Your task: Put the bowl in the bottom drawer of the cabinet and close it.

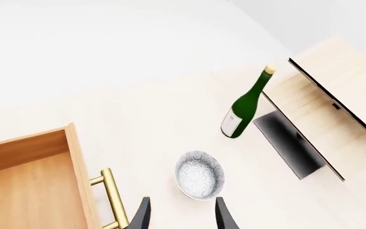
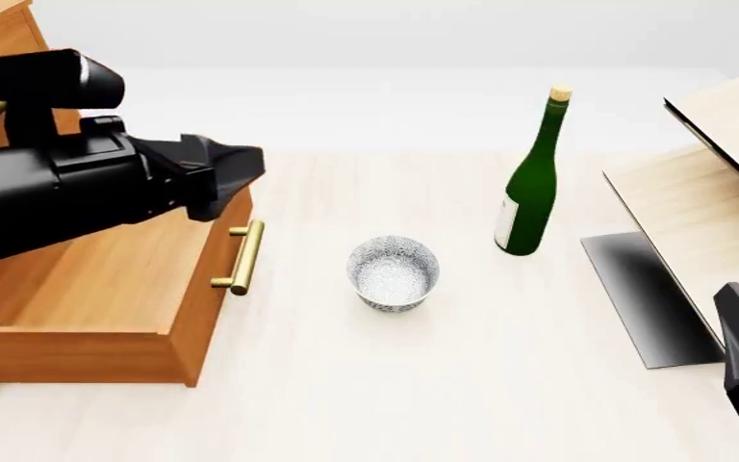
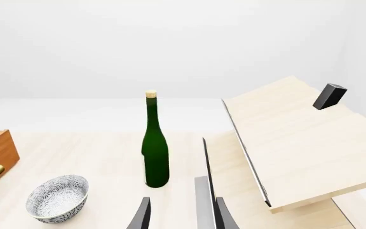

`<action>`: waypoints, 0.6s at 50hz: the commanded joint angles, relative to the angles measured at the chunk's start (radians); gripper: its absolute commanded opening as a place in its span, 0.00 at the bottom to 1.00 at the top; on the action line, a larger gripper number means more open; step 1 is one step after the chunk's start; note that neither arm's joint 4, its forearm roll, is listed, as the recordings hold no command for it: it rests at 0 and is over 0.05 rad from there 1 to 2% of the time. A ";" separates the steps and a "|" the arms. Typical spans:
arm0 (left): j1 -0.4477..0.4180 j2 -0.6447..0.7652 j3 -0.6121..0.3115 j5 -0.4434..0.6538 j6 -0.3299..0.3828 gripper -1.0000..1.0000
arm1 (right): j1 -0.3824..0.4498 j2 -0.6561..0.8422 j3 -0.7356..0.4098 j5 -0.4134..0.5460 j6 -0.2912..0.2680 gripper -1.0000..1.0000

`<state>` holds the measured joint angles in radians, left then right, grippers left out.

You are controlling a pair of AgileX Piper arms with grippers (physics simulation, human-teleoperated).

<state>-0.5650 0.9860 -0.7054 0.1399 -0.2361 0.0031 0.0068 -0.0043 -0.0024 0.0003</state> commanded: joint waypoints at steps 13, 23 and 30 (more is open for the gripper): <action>-0.011 0.137 -0.090 -0.052 -0.096 1.00 | 0.000 0.000 0.000 0.000 0.000 1.00; -0.009 0.195 -0.108 -0.093 -0.109 1.00 | 0.000 0.000 0.000 0.000 0.000 1.00; -0.014 0.243 -0.115 -0.122 -0.121 1.00 | 0.000 0.000 0.000 0.000 0.000 1.00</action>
<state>-0.5761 1.1624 -0.8038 0.0580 -0.3386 0.0032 0.0068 -0.0043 -0.0024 0.0003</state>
